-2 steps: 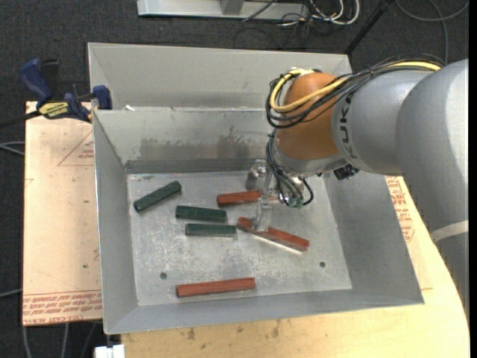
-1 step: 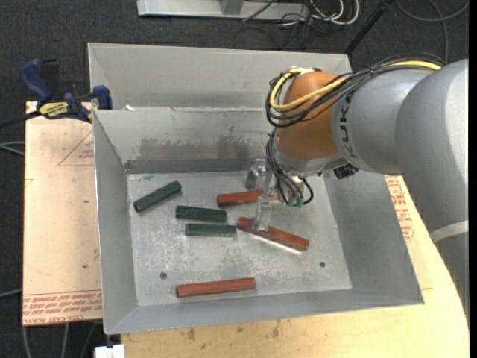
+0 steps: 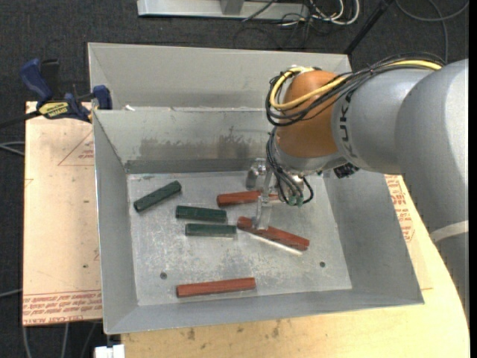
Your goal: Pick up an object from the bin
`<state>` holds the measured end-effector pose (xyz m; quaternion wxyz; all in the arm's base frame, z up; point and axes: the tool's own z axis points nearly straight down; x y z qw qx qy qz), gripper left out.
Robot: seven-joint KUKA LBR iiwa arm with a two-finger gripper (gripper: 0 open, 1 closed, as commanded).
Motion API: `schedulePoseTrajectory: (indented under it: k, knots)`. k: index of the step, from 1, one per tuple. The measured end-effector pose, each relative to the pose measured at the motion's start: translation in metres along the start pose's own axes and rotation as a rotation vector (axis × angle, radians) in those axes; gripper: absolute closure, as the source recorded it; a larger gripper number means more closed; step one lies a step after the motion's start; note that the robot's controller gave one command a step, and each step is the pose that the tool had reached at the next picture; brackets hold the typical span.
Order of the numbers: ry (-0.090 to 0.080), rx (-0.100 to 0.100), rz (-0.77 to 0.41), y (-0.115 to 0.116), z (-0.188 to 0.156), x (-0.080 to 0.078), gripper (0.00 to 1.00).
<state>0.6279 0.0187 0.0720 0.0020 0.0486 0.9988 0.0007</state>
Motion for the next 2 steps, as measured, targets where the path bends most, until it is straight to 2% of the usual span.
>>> schedulePoseTrajectory:
  k: [1, 2]
  knots:
    - [-0.001, -0.001, 0.001, 0.000, -0.001, 0.000, 1.00]
    - [-0.008, -0.001, 0.001, 0.001, -0.120, -0.004, 1.00]
